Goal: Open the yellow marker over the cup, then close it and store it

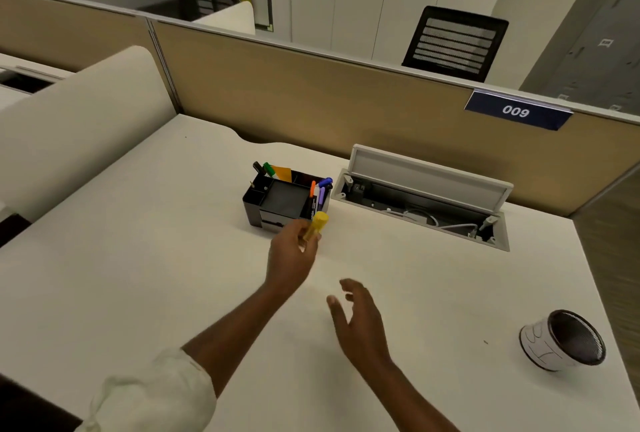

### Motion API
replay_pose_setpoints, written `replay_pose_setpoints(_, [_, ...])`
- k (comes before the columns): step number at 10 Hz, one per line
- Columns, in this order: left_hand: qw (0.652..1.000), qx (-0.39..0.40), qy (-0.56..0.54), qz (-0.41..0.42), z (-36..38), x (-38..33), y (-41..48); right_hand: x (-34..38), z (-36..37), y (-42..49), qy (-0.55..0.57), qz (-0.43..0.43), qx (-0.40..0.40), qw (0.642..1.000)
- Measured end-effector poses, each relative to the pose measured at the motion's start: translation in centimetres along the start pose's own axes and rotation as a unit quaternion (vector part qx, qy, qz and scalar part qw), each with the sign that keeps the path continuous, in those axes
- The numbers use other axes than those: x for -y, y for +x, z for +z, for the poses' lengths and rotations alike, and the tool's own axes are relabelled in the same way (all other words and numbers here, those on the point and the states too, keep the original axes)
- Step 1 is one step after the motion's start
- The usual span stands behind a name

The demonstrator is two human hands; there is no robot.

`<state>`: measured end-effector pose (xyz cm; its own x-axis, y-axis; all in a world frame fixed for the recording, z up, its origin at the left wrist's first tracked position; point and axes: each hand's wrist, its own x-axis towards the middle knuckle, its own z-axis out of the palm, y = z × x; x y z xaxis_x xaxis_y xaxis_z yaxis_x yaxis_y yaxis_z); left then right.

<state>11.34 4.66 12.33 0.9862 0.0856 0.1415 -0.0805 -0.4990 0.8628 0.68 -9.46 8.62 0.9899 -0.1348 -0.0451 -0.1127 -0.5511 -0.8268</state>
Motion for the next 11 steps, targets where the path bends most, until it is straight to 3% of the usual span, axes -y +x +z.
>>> replay_pose_setpoints(1, [0.994, -0.015, 0.101, 0.034, -1.4, 1.8, 3.7, -2.4, 1.6, -0.6, -0.119, -0.018, 0.069, 0.99])
replay_pose_setpoints(2, [0.959, -0.024, 0.267, 0.087, -3.0, 4.4, 8.5, -6.0, 3.5, -1.4, -0.235, 0.001, 0.151, 0.96])
replay_pose_setpoints(4, [0.908, 0.015, 0.396, 0.134, -3.5, 6.9, 12.4, -7.3, 4.4, -1.2, -0.3, 0.022, 0.19, 0.935])
replay_pose_setpoints(5, [0.892, 0.038, 0.418, 0.165, -3.0, 7.6, 12.9, -7.1, 4.1, -1.0, -0.298, -0.021, 0.162, 0.941])
replay_pose_setpoints(8, [0.897, 0.07, 0.406, 0.16, -2.3, 9.5, 12.4, -7.5, 4.3, -1.1, -0.297, -0.032, 0.16, 0.941])
replay_pose_setpoints(11, [0.93, 0.013, 0.343, 0.132, -2.6, 8.8, 8.2, -7.8, 4.0, -0.9, -0.282, -0.024, 0.177, 0.943])
